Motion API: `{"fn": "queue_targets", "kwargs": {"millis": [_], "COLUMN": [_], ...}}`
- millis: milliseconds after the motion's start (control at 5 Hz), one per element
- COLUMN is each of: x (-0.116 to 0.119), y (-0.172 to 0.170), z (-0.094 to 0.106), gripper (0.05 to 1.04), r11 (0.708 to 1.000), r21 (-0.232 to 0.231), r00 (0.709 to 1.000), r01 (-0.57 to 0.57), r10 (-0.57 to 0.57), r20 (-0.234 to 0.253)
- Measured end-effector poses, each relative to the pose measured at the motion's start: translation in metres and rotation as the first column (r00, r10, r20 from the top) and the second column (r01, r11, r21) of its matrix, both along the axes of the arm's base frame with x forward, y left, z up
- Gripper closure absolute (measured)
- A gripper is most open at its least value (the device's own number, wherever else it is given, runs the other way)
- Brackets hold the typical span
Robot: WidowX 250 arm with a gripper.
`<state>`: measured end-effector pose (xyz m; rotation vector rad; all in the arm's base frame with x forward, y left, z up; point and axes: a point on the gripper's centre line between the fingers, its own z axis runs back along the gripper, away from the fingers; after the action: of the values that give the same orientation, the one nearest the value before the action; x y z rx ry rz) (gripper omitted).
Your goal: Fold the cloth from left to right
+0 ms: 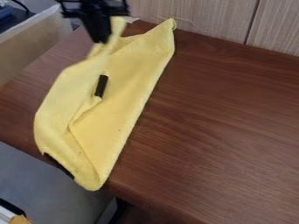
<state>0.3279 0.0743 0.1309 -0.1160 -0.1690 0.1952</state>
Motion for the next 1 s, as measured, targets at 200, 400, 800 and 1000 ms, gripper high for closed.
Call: {"fn": "queue_targets", "kwargs": {"millis": [200, 400, 800, 1000], "x": [0.002, 0.0, -0.003, -0.004], "y": [-0.024, -0.038, -0.037, -0.037], "z": [-0.01, -0.028, -0.029, -0.029], "gripper": [1.02, 1.004, 0.598, 0.288], "r11": [0.995, 0.985, 0.985, 0.985], "r21": [0.012, 0.006, 0.013, 0.013], "r00": [0.995, 0.983, 0.981, 0.982], "r01": [0.1, 0.173, 0.173, 0.17], "r10": [-0.099, -0.172, -0.172, -0.168], "r20": [-0.006, -0.061, -0.086, -0.091]}}
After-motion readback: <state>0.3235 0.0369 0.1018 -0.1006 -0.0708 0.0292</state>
